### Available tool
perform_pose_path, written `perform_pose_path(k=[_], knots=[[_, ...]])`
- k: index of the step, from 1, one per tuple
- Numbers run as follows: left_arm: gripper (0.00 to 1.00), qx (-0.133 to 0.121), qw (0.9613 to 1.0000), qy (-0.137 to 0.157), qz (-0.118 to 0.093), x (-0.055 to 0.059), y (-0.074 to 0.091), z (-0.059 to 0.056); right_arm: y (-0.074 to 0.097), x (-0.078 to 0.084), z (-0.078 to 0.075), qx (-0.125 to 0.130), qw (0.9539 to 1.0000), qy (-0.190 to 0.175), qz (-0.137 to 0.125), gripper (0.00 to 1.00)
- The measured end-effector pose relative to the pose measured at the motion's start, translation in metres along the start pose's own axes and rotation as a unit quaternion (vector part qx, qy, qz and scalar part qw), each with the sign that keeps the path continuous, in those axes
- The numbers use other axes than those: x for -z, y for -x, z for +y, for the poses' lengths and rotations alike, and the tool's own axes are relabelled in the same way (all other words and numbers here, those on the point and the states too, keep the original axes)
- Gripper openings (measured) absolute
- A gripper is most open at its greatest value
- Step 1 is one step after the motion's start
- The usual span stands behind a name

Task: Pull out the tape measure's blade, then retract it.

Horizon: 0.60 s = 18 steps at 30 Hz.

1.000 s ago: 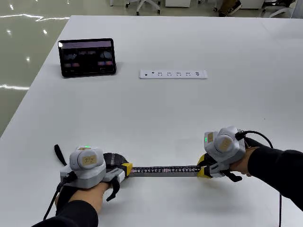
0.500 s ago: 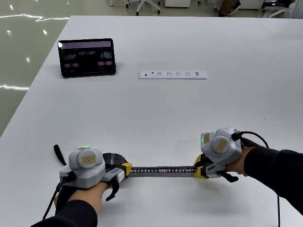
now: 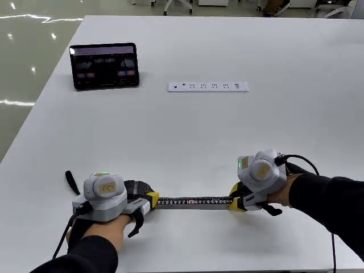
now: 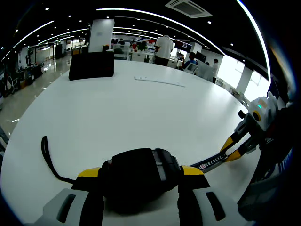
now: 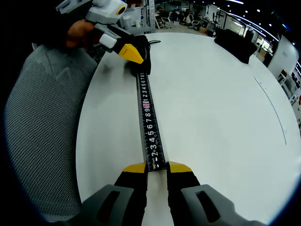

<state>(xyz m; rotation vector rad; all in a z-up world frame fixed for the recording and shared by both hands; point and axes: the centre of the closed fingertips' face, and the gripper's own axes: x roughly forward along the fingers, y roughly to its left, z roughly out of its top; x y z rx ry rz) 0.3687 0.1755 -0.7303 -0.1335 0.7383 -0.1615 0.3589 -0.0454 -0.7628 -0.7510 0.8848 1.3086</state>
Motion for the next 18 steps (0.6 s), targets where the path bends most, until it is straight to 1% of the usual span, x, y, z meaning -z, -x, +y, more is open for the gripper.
perform_pose_path(k=[18], knots=[[0.59,0.0,1.0,0.001,-0.001,-0.0001,-0.0007,0.0002,-0.0026,-0.0081,0.0004,0.004,0.9999,-0.006,-0.008,0.11]])
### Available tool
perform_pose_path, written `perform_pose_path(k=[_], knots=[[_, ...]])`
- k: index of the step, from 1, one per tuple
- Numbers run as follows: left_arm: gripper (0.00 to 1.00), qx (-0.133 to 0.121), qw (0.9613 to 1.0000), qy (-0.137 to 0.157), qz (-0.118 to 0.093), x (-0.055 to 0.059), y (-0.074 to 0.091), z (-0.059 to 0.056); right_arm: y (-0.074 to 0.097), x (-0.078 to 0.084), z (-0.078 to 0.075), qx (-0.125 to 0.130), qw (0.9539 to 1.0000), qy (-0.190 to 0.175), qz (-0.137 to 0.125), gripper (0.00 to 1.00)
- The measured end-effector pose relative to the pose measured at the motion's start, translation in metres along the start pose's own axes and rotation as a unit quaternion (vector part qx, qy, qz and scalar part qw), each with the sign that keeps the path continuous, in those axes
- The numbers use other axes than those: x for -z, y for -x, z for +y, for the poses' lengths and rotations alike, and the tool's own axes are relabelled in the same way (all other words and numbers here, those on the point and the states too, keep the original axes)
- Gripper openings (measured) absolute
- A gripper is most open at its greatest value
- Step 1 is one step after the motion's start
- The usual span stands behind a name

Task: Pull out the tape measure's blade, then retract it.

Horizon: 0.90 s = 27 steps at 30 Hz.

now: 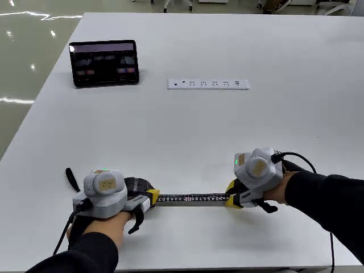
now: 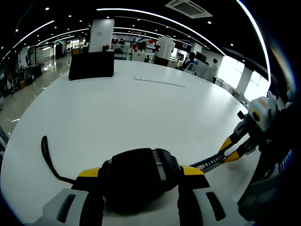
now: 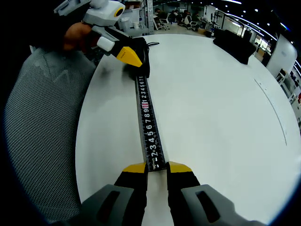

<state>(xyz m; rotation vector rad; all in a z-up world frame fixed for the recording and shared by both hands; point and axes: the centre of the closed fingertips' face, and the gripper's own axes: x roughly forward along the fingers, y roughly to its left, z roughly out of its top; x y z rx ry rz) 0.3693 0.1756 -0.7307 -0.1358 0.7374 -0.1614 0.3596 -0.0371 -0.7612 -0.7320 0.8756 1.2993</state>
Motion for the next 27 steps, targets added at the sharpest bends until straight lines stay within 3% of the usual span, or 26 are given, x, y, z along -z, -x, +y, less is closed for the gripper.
perform_pose_path(k=[27], knots=[[0.59,0.002,1.0,0.003,-0.001,0.0,0.001,0.0,-0.007,-0.014,0.002,0.0,0.9999,-0.005,-0.013,0.11]])
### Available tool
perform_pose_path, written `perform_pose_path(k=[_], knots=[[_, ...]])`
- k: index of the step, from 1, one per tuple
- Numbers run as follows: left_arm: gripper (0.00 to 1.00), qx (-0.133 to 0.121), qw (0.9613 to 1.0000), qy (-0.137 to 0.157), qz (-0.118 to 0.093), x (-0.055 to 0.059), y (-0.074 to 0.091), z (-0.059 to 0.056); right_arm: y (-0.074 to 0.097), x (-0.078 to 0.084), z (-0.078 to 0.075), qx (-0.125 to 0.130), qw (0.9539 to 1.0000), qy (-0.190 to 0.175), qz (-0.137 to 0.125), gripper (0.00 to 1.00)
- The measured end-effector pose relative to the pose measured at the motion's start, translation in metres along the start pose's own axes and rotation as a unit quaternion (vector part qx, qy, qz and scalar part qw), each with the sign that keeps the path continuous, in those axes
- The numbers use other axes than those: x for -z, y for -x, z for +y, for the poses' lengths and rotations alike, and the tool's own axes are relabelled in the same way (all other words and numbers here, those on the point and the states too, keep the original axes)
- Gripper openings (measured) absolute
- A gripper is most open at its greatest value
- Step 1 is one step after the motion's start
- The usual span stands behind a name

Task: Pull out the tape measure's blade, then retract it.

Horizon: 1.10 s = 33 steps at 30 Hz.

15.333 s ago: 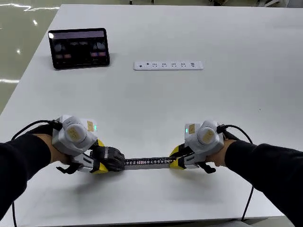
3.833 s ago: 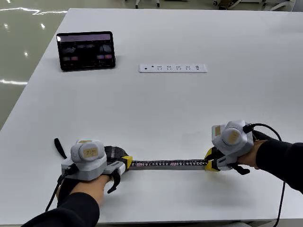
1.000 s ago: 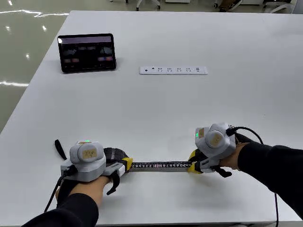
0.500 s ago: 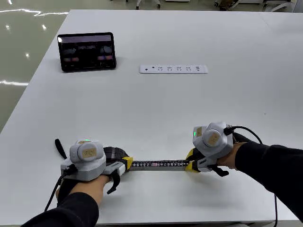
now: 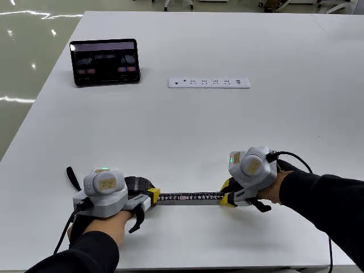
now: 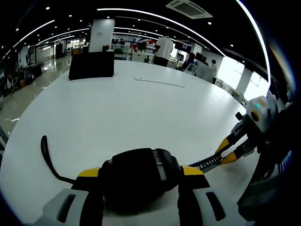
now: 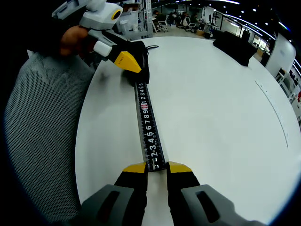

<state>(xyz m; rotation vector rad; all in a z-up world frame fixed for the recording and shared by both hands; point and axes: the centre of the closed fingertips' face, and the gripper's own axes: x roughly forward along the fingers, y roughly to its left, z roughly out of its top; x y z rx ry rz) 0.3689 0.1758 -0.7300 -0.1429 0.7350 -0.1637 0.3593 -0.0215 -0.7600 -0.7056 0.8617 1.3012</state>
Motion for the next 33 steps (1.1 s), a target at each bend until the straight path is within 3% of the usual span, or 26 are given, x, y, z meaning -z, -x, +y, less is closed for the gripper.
perform_pose_path(k=[33], knots=[[0.59,0.002,1.0,0.004,0.0,0.0,0.0,0.0,-0.011,-0.017,0.002,-0.007,0.9999,0.001,-0.012,0.11]])
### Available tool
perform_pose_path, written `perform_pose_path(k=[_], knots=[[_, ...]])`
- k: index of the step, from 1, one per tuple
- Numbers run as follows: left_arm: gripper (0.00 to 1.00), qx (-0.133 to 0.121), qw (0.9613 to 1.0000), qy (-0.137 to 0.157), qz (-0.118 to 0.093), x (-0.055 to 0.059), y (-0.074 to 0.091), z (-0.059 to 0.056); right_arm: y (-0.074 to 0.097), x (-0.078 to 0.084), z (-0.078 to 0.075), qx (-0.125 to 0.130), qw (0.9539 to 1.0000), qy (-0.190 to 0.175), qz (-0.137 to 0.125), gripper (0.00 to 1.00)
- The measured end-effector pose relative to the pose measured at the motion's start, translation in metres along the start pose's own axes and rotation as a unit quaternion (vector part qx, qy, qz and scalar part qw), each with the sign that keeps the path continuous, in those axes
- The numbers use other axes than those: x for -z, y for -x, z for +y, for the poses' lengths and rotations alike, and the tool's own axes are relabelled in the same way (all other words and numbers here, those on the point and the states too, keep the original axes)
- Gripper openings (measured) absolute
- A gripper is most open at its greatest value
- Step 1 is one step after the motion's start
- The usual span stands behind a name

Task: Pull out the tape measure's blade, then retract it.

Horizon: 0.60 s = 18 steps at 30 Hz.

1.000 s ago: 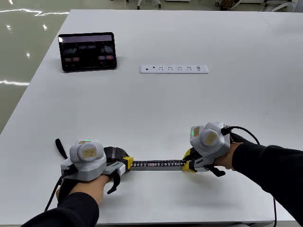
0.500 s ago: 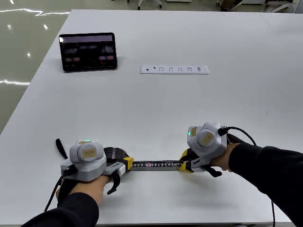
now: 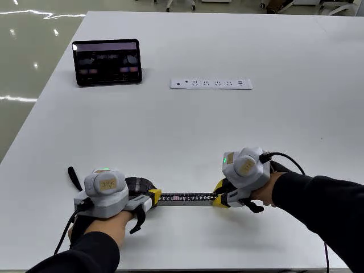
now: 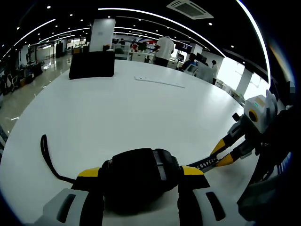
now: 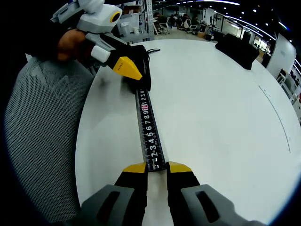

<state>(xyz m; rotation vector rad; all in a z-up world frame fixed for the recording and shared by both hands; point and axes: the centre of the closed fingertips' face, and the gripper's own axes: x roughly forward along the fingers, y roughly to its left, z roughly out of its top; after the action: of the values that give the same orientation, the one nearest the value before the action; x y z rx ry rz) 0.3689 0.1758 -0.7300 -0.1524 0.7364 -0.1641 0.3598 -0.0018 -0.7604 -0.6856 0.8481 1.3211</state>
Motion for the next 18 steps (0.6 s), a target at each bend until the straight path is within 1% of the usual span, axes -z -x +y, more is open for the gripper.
perform_pose_path(k=[6,18], knots=[[0.59,0.001,1.0,0.0,0.0,0.0,-0.0001,0.0002,-0.0019,-0.0023,-0.0007,0.001,1.0,0.007,-0.007,0.11],[0.59,0.003,1.0,0.001,0.0,-0.0001,0.0006,-0.0005,-0.0053,-0.0103,0.0007,0.0,0.9999,0.003,-0.012,0.1]])
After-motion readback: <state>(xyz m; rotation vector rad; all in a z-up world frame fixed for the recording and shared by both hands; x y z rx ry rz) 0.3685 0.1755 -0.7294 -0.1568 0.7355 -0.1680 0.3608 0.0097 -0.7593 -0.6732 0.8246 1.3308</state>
